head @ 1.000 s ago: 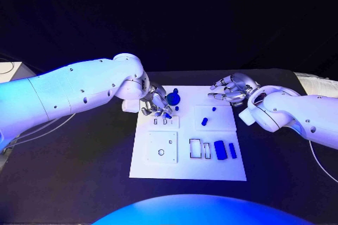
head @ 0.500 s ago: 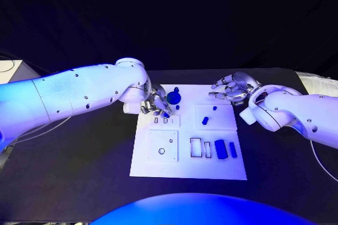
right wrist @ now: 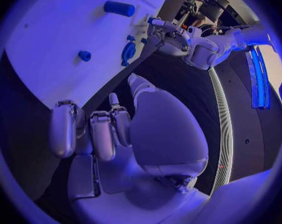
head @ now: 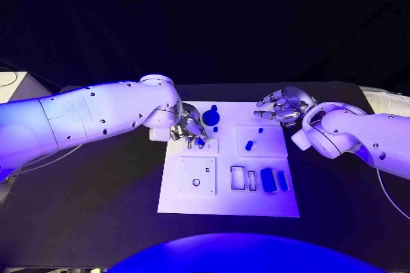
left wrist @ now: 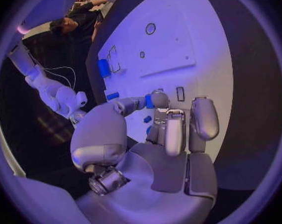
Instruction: Assemble the parts on the task board
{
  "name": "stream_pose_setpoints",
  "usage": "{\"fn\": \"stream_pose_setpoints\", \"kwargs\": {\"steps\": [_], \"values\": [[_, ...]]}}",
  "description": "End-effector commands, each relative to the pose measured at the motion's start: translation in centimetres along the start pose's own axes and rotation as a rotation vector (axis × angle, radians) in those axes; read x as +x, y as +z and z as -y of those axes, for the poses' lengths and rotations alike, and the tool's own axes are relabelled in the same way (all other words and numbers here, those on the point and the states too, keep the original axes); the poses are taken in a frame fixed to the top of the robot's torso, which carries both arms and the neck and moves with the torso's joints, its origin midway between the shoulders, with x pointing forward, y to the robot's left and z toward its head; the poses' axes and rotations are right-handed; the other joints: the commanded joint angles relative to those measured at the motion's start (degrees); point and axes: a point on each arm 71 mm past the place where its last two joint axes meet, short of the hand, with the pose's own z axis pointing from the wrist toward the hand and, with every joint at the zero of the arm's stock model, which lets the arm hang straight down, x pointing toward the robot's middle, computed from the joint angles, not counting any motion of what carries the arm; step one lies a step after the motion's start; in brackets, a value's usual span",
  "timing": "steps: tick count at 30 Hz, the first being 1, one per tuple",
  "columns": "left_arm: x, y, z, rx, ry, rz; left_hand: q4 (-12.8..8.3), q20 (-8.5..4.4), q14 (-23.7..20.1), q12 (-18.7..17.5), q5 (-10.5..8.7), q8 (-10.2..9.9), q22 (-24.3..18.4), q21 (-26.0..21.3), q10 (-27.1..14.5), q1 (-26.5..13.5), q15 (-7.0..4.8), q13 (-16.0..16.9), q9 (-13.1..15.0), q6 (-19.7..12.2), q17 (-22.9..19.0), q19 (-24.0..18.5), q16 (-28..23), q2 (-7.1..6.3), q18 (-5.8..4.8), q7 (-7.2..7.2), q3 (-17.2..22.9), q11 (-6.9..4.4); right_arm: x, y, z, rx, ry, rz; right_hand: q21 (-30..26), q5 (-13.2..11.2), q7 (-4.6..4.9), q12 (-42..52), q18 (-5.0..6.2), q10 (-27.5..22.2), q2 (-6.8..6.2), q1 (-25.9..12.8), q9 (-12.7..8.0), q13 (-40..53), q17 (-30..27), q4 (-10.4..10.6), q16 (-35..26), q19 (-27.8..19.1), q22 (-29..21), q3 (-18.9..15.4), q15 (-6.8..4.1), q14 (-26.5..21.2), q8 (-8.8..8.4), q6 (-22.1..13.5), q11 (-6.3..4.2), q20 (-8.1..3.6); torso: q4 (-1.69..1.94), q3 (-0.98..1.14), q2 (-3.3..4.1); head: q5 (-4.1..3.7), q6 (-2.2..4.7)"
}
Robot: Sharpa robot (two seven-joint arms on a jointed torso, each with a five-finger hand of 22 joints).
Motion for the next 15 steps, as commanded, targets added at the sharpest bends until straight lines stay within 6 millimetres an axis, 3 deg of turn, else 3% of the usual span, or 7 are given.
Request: {"fn": "stream_pose_setpoints", "kwargs": {"steps": [1, 15], "values": [[0.11, 0.01, 0.09, 0.009, -0.009, -0.001, -14.2, -0.12, 5.4, 0.2, 0.29, 0.3, 0.1, 0.4, 0.4, -0.3, -0.34, 0.1, -0.1, 0.3, 13.0, 0.4, 0.3, 0.52, -1.02, -0.15, 14.5, -0.05, 0.03, -0.01, -0.06, -0.011, -0.007, -0.004, -0.2, 0.2, -0.12, 0.2, 1.08, 0.0, 0.08, -0.5, -0.1, 6.2, 7.7, -0.1, -0.4, -0.3, 5.4, -0.4, -0.33, 4.1, 0.34, -0.3, -0.25, -0.32, 0.02, 0.02, 0.05, -0.04, -0.17], [0.24, 0.13, -0.03, -0.007, 0.032, 0.003, -14.4, -0.2, 5.4, 0.3, 0.46, 0.4, 0.3, 0.5, 0.5, -0.6, -0.42, 0.2, -0.1, 0.4, 13.1, 0.5, 0.3, 0.61, -1.06, -0.23, 14.9, -0.13, 0.02, 0.01, -0.05, -0.011, -0.011, -0.004, -0.2, 0.3, -0.12, 0.2, 1.07, 0.0, 0.07, -0.5, -0.1, 6.2, 7.8, -0.1, -0.4, -0.2, 5.5, -0.4, -0.34, 4.1, 0.38, -0.3, -0.26, -0.33, 0.0, 0.1, -0.04, 0.17, -0.17]]}}
